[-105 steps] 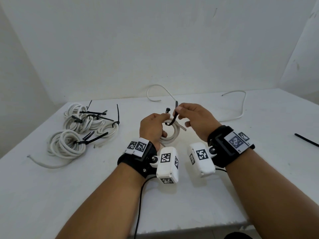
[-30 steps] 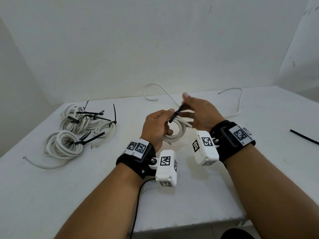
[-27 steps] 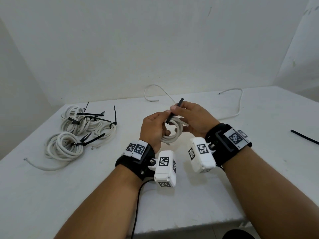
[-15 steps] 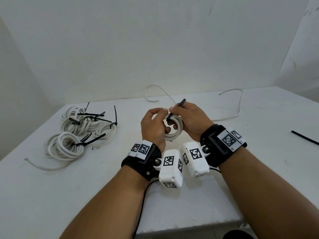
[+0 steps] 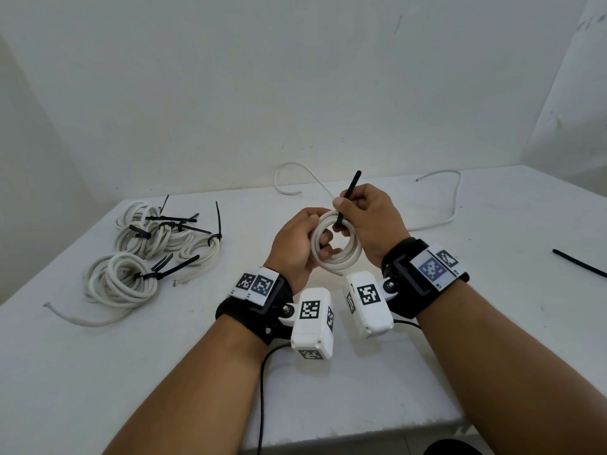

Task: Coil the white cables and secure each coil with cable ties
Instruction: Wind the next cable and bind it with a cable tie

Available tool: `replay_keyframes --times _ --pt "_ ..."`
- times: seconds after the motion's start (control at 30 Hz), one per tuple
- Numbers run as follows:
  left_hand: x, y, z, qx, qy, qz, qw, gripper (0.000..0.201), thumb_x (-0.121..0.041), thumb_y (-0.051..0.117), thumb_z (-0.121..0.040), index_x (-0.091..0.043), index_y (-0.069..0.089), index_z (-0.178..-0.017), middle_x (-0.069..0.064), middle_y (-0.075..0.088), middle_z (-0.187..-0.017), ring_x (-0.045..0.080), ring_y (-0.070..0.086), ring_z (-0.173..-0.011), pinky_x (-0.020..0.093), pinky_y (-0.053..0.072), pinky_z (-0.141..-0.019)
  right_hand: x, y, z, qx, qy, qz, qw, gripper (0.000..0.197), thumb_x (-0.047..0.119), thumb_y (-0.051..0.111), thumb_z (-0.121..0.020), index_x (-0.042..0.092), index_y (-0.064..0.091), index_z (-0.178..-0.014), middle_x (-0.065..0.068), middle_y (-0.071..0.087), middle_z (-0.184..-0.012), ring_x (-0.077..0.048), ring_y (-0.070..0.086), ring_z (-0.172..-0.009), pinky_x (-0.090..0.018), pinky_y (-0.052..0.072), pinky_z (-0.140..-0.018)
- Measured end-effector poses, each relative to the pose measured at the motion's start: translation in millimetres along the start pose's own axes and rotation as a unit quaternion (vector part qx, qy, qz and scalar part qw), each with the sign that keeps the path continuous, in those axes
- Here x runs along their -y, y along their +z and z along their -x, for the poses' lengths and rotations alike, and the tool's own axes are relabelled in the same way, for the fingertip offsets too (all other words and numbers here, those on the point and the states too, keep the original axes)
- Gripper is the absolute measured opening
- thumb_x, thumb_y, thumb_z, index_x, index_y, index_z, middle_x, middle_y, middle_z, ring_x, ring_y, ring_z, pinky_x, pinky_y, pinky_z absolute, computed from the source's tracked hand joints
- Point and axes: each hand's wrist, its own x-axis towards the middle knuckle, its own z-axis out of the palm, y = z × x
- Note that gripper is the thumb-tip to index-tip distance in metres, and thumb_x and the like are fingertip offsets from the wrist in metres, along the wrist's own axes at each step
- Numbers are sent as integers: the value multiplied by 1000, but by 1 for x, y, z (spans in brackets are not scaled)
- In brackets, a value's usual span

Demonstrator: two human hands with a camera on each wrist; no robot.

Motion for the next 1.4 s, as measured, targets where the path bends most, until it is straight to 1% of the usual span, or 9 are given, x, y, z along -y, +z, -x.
replay_keyframes --times 0.4,0.5,0.6,0.73,0.93,1.03,1.2,1.3,1.4 --pt "-2 13 5 1 -28 44 999 41 -17 31 -97 -10 71 -103 -4 19 -46 11 14 -39 23 31 -46 1 0 -2 -84 -12 25 996 26 28 68 -88 20 54 -68 -20 67 -79 -44 66 -63 -46 54 -52" --pt "-4 8 6 37 -68 63 995 35 -29 38 -100 -10 61 -83 -5 20 -41 10 14 -35 24 33 -48 3 1 -1 -79 -23 38 996 30 33 67 -88 23 51 -64 -16 65 -74 -47 66 -65 -53 56 -58" --pt "-2 5 4 51 -95 73 992 36 -35 39 -102 -13 53 -76 -5 19 -41 11 14 -34 24 38 -49 5 -1 -3 -79 -11 30 996 29 35 67 -87 19 53 -66 -14 63 -67 -47 66 -67 -51 54 -62" --pt "-2 6 1 75 -90 61 991 36 -30 40 -101 -14 52 -71 -6 18 -39 10 15 -34 26 41 -51 5 -11 -8 -62 50 -54 995 31 21 65 -93 9 52 -68 -12 54 -65 -35 57 -59 -29 46 -46" --pt "0 6 1 79 -74 51 993 39 -27 38 -102 -13 49 -68 -6 19 -39 10 16 -34 24 38 -48 -1 -11 -7 -39 90 -81 992 31 18 67 -93 6 53 -68 -11 54 -61 -31 59 -52 -32 48 -51" --pt "0 0 1 38 -63 67 995 35 -27 41 -102 -13 47 -70 -6 20 -40 10 16 -34 27 33 -53 0 -7 -3 -3 125 -79 989 26 26 62 -97 7 59 -79 -6 60 -63 -24 64 -49 -26 47 -45" --pt "-26 -21 -5 -83 12 120 989 32 -20 42 -100 -14 49 -69 -5 27 -40 8 20 -30 28 29 -57 -4 -10 -5 105 203 9 973 33 40 55 -97 10 67 -94 -3 70 -82 -20 68 -77 -32 50 -66" --pt "-49 -47 -3 -148 85 -9 985 22 -7 39 -95 -11 54 -79 0 37 -55 8 31 -39 25 26 -53 -1 -12 -7 144 172 191 956 29 37 57 -95 11 68 -94 1 71 -93 -17 60 -88 -32 47 -71" --pt "-68 -80 -1 -211 125 -289 925 12 -11 43 -96 -13 54 -100 5 58 -80 16 51 -63 27 41 -59 2 -12 -7 163 149 293 930 39 37 57 -94 2 70 -106 -9 68 -104 -20 55 -87 -29 44 -71"
